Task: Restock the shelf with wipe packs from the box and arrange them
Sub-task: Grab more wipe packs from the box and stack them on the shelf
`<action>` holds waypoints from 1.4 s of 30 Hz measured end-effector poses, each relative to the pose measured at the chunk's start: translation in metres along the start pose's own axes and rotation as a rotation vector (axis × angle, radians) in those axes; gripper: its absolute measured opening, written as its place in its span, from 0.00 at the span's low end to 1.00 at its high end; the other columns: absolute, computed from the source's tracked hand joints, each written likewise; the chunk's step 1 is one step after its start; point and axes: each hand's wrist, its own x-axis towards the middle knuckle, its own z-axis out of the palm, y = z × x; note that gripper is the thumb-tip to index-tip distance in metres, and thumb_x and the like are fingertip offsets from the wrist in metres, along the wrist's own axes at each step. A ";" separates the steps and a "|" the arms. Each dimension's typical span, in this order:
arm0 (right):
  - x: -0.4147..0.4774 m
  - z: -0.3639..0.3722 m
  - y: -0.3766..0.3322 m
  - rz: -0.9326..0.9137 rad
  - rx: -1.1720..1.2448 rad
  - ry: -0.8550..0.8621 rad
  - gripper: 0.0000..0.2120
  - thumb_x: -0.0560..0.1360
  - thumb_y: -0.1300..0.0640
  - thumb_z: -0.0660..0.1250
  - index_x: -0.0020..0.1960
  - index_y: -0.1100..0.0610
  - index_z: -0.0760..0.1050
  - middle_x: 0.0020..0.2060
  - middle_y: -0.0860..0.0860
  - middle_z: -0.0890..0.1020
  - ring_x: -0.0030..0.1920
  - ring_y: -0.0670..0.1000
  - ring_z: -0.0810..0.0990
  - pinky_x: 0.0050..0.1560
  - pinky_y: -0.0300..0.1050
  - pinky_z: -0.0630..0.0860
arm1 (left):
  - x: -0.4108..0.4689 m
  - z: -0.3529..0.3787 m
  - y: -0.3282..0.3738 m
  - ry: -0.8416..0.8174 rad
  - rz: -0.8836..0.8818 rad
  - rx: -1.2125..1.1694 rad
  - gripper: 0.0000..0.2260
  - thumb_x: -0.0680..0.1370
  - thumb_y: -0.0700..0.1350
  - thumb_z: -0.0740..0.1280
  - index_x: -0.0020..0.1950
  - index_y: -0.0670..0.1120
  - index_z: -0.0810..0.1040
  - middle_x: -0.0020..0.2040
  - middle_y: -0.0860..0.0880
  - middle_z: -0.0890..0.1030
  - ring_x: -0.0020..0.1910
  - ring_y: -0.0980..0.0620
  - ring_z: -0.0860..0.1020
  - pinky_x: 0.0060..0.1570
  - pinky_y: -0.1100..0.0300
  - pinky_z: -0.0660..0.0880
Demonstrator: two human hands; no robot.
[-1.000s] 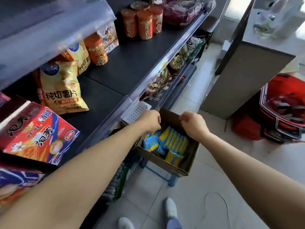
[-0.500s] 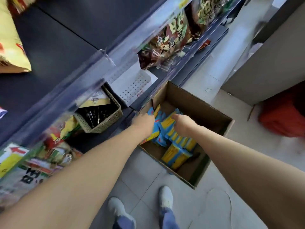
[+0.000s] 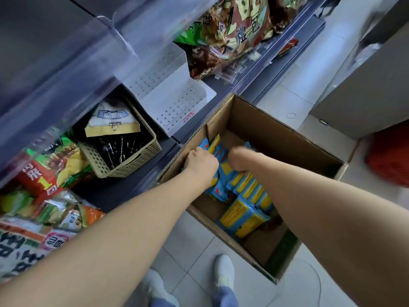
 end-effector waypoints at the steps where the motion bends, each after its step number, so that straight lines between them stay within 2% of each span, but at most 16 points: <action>1: 0.000 -0.002 0.001 0.003 0.008 0.008 0.17 0.79 0.65 0.55 0.67 0.68 0.68 0.66 0.62 0.72 0.66 0.60 0.72 0.65 0.47 0.69 | -0.002 -0.002 0.000 -0.004 -0.017 -0.039 0.13 0.77 0.36 0.62 0.61 0.39 0.73 0.61 0.40 0.73 0.61 0.41 0.71 0.56 0.53 0.72; 5: 0.000 -0.012 0.011 0.012 0.026 0.063 0.17 0.78 0.60 0.56 0.65 0.64 0.71 0.62 0.61 0.76 0.62 0.60 0.76 0.62 0.50 0.74 | -0.018 -0.017 -0.007 0.025 -0.112 -0.254 0.12 0.75 0.35 0.65 0.58 0.39 0.74 0.59 0.39 0.74 0.61 0.41 0.72 0.54 0.51 0.73; 10: -0.034 -0.028 0.014 -0.016 0.138 0.226 0.23 0.74 0.40 0.59 0.57 0.57 0.75 0.49 0.57 0.82 0.49 0.59 0.82 0.50 0.47 0.78 | -0.049 -0.054 -0.017 0.066 -0.208 -0.468 0.10 0.74 0.33 0.63 0.55 0.36 0.74 0.56 0.39 0.76 0.58 0.39 0.74 0.51 0.49 0.73; 12: -0.058 -0.042 0.011 -0.045 0.120 0.247 0.20 0.70 0.44 0.66 0.54 0.56 0.76 0.48 0.55 0.82 0.50 0.58 0.81 0.45 0.45 0.76 | -0.063 -0.073 -0.022 0.101 -0.222 -0.480 0.10 0.74 0.33 0.62 0.55 0.37 0.74 0.57 0.39 0.77 0.58 0.39 0.75 0.45 0.52 0.71; 15: -0.103 -0.068 0.007 -0.100 0.112 0.231 0.12 0.70 0.56 0.67 0.53 0.57 0.76 0.49 0.54 0.80 0.52 0.57 0.79 0.46 0.46 0.76 | -0.090 -0.107 -0.033 0.119 -0.252 -0.500 0.12 0.73 0.32 0.62 0.56 0.36 0.74 0.57 0.39 0.77 0.57 0.39 0.76 0.50 0.49 0.75; 18: -0.148 -0.086 0.010 -0.136 0.276 0.233 0.05 0.71 0.63 0.65 0.45 0.54 0.73 0.31 0.52 0.77 0.31 0.51 0.75 0.29 0.38 0.71 | -0.122 -0.138 -0.043 0.175 -0.262 -0.550 0.13 0.73 0.32 0.62 0.57 0.36 0.75 0.57 0.38 0.78 0.57 0.38 0.77 0.53 0.47 0.76; 19: -0.165 -0.092 0.010 -0.143 0.314 0.250 0.06 0.71 0.64 0.66 0.44 0.54 0.72 0.26 0.50 0.75 0.26 0.49 0.72 0.26 0.37 0.69 | -0.134 -0.146 -0.045 0.219 -0.268 -0.574 0.13 0.73 0.33 0.62 0.57 0.38 0.75 0.57 0.39 0.78 0.57 0.39 0.77 0.52 0.49 0.75; 21: -0.199 -0.102 0.010 -0.172 0.350 0.273 0.07 0.70 0.64 0.67 0.43 0.54 0.72 0.22 0.49 0.73 0.24 0.48 0.70 0.28 0.39 0.69 | -0.160 -0.159 -0.051 0.329 -0.286 -0.643 0.12 0.73 0.34 0.63 0.55 0.41 0.75 0.56 0.42 0.79 0.56 0.40 0.77 0.47 0.54 0.71; 23: -0.239 -0.110 0.004 -0.196 0.392 0.286 0.07 0.72 0.65 0.67 0.44 0.55 0.72 0.25 0.51 0.73 0.25 0.49 0.70 0.29 0.41 0.69 | -0.188 -0.172 -0.057 0.407 -0.283 -0.739 0.11 0.73 0.35 0.63 0.55 0.43 0.75 0.56 0.43 0.79 0.57 0.40 0.76 0.43 0.55 0.68; 26: -0.298 -0.120 -0.009 -0.253 0.439 0.360 0.07 0.73 0.66 0.66 0.45 0.55 0.72 0.29 0.53 0.73 0.27 0.50 0.72 0.28 0.38 0.71 | -0.234 -0.196 -0.069 0.485 -0.254 -0.790 0.06 0.72 0.36 0.65 0.49 0.43 0.75 0.55 0.42 0.79 0.55 0.40 0.76 0.44 0.54 0.70; 29: -0.356 -0.126 -0.026 -0.319 0.444 0.448 0.07 0.73 0.66 0.65 0.47 0.55 0.73 0.29 0.52 0.73 0.27 0.51 0.72 0.31 0.42 0.70 | -0.286 -0.224 -0.086 0.583 -0.223 -0.819 0.06 0.72 0.37 0.69 0.42 0.43 0.73 0.49 0.43 0.79 0.49 0.41 0.78 0.42 0.55 0.71; 31: -0.383 -0.133 -0.036 -0.359 0.444 0.503 0.08 0.73 0.66 0.64 0.45 0.53 0.74 0.29 0.54 0.72 0.26 0.51 0.70 0.32 0.45 0.70 | -0.313 -0.241 -0.095 0.626 -0.200 -0.828 0.07 0.70 0.37 0.70 0.41 0.44 0.73 0.43 0.44 0.78 0.43 0.43 0.77 0.38 0.56 0.70; 35: -0.452 -0.143 -0.070 -0.473 0.459 0.634 0.11 0.73 0.67 0.63 0.43 0.50 0.73 0.34 0.58 0.73 0.28 0.53 0.70 0.31 0.44 0.69 | -0.388 -0.265 -0.126 0.756 -0.161 -0.860 0.07 0.69 0.38 0.73 0.46 0.42 0.79 0.45 0.44 0.81 0.47 0.44 0.79 0.42 0.56 0.73; 37: -0.484 -0.147 -0.092 -0.551 0.500 0.709 0.13 0.73 0.66 0.63 0.43 0.46 0.74 0.40 0.59 0.78 0.33 0.55 0.75 0.33 0.47 0.74 | -0.425 -0.273 -0.144 0.837 -0.159 -0.859 0.10 0.70 0.39 0.73 0.49 0.40 0.80 0.49 0.43 0.82 0.50 0.43 0.80 0.45 0.55 0.75; 40: -0.522 -0.150 -0.134 -0.666 0.554 0.818 0.16 0.73 0.66 0.62 0.55 0.49 0.74 0.47 0.59 0.81 0.36 0.56 0.78 0.34 0.43 0.77 | -0.479 -0.279 -0.174 0.969 -0.185 -0.874 0.11 0.70 0.41 0.73 0.50 0.39 0.80 0.49 0.43 0.82 0.50 0.43 0.79 0.49 0.51 0.78; 42: -0.542 -0.150 -0.168 -0.758 0.559 0.857 0.22 0.73 0.65 0.62 0.62 0.45 0.71 0.51 0.59 0.81 0.41 0.59 0.82 0.41 0.50 0.80 | -0.513 -0.279 -0.195 1.059 -0.218 -0.879 0.10 0.70 0.41 0.73 0.49 0.40 0.80 0.48 0.44 0.82 0.48 0.45 0.80 0.48 0.51 0.78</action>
